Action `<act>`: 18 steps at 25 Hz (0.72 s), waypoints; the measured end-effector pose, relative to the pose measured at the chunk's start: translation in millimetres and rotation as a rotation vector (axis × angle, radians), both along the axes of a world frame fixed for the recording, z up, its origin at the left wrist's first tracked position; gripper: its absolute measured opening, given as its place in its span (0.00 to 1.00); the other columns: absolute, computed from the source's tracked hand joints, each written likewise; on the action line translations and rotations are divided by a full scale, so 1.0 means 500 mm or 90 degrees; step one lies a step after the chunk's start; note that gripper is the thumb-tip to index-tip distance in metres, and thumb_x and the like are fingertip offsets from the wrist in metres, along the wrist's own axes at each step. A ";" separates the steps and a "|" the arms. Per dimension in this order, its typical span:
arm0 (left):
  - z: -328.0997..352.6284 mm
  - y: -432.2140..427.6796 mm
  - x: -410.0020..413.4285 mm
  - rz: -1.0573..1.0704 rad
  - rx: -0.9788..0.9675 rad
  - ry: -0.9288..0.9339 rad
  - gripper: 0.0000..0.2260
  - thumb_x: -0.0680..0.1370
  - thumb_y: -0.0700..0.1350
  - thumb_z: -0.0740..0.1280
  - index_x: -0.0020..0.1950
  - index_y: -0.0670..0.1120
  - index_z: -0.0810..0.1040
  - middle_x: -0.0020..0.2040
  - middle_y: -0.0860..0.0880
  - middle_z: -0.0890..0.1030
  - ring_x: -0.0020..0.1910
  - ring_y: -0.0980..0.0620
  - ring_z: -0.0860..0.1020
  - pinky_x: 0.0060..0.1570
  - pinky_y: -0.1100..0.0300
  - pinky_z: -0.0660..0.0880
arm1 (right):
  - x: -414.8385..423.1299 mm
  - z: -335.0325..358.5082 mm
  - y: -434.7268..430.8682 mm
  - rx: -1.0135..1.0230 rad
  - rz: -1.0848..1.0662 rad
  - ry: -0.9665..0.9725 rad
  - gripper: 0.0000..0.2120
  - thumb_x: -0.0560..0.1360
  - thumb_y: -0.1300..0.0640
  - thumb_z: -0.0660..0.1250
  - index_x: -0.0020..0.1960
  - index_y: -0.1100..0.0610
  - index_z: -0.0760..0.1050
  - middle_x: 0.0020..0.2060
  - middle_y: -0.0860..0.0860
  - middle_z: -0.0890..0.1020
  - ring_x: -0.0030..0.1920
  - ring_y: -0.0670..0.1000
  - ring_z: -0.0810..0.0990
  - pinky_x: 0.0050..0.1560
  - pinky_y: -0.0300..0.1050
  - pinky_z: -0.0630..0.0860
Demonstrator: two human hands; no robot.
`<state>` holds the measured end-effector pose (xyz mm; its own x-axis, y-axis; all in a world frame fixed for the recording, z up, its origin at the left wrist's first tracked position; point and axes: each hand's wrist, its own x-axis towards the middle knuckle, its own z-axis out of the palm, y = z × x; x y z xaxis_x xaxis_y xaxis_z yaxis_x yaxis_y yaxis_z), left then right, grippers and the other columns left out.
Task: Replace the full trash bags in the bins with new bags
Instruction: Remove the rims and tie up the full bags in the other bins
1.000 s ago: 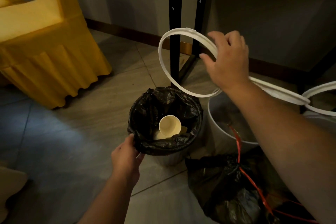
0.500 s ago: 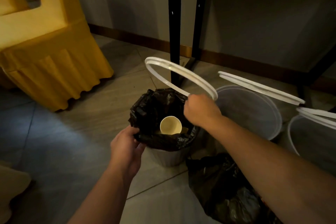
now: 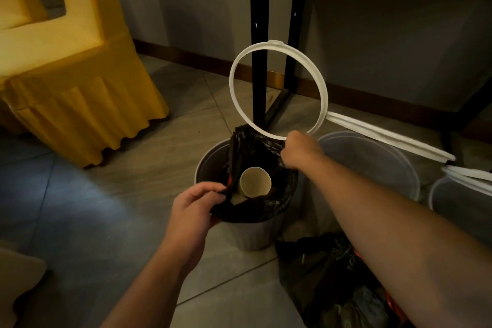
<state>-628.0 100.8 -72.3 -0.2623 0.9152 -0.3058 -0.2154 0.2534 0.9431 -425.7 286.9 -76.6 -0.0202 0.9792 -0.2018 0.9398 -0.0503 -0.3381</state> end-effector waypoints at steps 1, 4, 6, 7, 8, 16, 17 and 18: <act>0.000 -0.003 0.000 -0.039 0.010 0.026 0.16 0.78 0.33 0.66 0.40 0.51 0.86 0.41 0.47 0.85 0.41 0.51 0.84 0.39 0.58 0.81 | 0.004 0.000 0.000 0.016 -0.006 -0.006 0.14 0.77 0.57 0.74 0.60 0.61 0.79 0.57 0.61 0.82 0.58 0.63 0.82 0.46 0.50 0.73; -0.005 -0.013 0.006 -0.148 0.016 0.109 0.11 0.74 0.35 0.70 0.38 0.50 0.85 0.37 0.47 0.82 0.37 0.51 0.80 0.38 0.60 0.77 | 0.013 0.002 -0.005 0.014 0.020 -0.054 0.16 0.76 0.57 0.76 0.60 0.60 0.79 0.56 0.60 0.81 0.57 0.62 0.82 0.45 0.50 0.74; -0.010 -0.018 0.006 -0.191 0.006 0.171 0.07 0.68 0.38 0.69 0.35 0.50 0.82 0.32 0.49 0.77 0.34 0.53 0.74 0.35 0.64 0.72 | 0.005 0.014 -0.011 0.040 0.078 -0.101 0.13 0.77 0.56 0.75 0.59 0.58 0.79 0.55 0.59 0.82 0.52 0.60 0.82 0.44 0.50 0.74; -0.012 -0.021 0.007 -0.217 0.004 0.190 0.07 0.66 0.38 0.68 0.34 0.51 0.80 0.30 0.50 0.75 0.32 0.55 0.72 0.32 0.66 0.70 | -0.003 0.022 -0.011 0.065 0.116 -0.119 0.14 0.77 0.56 0.74 0.61 0.56 0.78 0.55 0.58 0.82 0.50 0.60 0.81 0.43 0.52 0.74; -0.014 -0.023 0.008 -0.246 0.005 0.193 0.08 0.65 0.37 0.68 0.33 0.51 0.79 0.29 0.52 0.73 0.30 0.56 0.70 0.31 0.66 0.69 | -0.013 0.029 -0.008 0.089 0.164 -0.122 0.18 0.77 0.56 0.73 0.66 0.52 0.75 0.56 0.56 0.81 0.50 0.59 0.80 0.44 0.53 0.76; 0.006 -0.034 -0.013 -0.400 -0.022 0.192 0.09 0.64 0.34 0.66 0.33 0.49 0.74 0.41 0.36 0.72 0.36 0.47 0.71 0.34 0.56 0.66 | -0.085 0.058 0.020 0.081 0.464 -0.207 0.15 0.81 0.54 0.69 0.67 0.49 0.80 0.68 0.53 0.70 0.65 0.60 0.75 0.66 0.56 0.75; 0.011 -0.033 -0.017 -0.411 -0.034 0.194 0.10 0.64 0.34 0.66 0.32 0.49 0.73 0.39 0.38 0.73 0.35 0.48 0.72 0.34 0.56 0.68 | -0.085 0.066 0.022 0.069 0.471 -0.202 0.13 0.80 0.52 0.69 0.64 0.49 0.81 0.68 0.53 0.72 0.65 0.60 0.75 0.66 0.57 0.76; 0.015 -0.032 -0.020 -0.418 -0.045 0.202 0.10 0.65 0.35 0.66 0.31 0.51 0.72 0.37 0.40 0.73 0.34 0.49 0.74 0.35 0.56 0.70 | -0.084 0.078 0.025 0.052 0.484 -0.199 0.11 0.80 0.50 0.67 0.60 0.50 0.81 0.65 0.53 0.75 0.63 0.59 0.77 0.64 0.58 0.77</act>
